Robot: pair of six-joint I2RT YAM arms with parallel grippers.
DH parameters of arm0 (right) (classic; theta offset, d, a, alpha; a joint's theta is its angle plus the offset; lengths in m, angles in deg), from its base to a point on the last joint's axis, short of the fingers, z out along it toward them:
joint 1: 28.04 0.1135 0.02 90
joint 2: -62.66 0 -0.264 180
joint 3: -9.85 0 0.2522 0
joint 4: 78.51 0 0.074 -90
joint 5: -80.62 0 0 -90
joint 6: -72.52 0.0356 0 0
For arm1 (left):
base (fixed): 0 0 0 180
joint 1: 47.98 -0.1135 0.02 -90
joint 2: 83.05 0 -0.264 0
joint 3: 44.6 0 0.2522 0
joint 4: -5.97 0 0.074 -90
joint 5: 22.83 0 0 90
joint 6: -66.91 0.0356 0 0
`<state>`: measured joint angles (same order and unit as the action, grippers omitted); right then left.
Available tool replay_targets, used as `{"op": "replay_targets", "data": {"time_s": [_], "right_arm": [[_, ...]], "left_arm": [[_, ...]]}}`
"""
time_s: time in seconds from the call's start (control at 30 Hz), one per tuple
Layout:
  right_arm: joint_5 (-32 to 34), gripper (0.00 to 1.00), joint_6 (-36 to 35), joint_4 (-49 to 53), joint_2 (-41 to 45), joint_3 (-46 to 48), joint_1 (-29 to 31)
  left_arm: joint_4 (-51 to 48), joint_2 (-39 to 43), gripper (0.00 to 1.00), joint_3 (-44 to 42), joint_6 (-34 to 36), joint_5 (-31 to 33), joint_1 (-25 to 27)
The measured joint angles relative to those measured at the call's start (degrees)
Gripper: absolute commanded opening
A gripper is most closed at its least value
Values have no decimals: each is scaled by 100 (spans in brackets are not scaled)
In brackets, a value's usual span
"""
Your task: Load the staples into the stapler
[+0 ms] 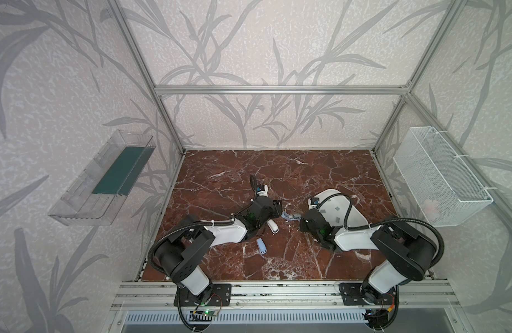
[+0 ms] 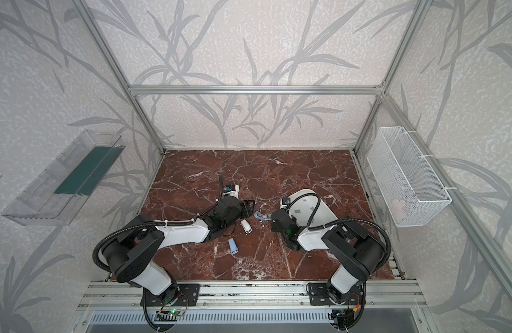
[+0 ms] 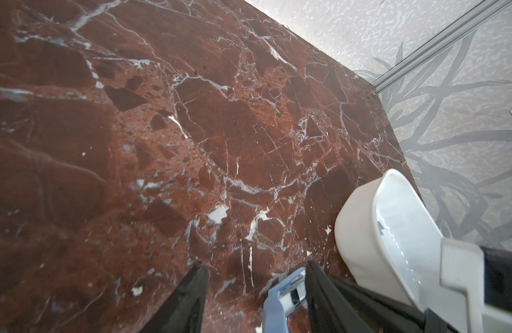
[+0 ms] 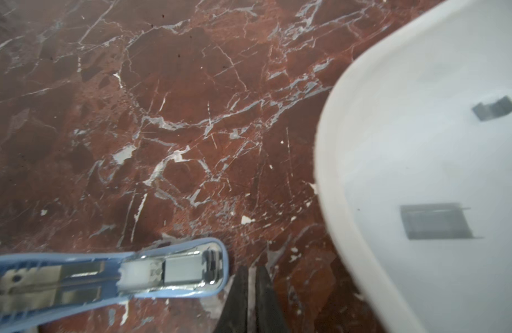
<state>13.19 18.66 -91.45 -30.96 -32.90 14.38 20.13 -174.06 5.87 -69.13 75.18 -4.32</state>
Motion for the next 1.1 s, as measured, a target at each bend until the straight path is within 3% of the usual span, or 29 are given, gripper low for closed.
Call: {"op": "replay_targets", "data": {"time_s": [0.3, 0.53, 1.1], "right_arm": [[-98, 10, -197, -352, -319, -94, -297], [-682, 9, -332, -846, -612, -223, -297], [-800, 8, 142, -1182, -629, -50, 122]], "left_arm": [[267, 79, 58, -348, -378, 269, 328], [723, -350, 58, -205, -614, 245, 431], [791, -957, 59, 315, -647, 173, 435]]}}
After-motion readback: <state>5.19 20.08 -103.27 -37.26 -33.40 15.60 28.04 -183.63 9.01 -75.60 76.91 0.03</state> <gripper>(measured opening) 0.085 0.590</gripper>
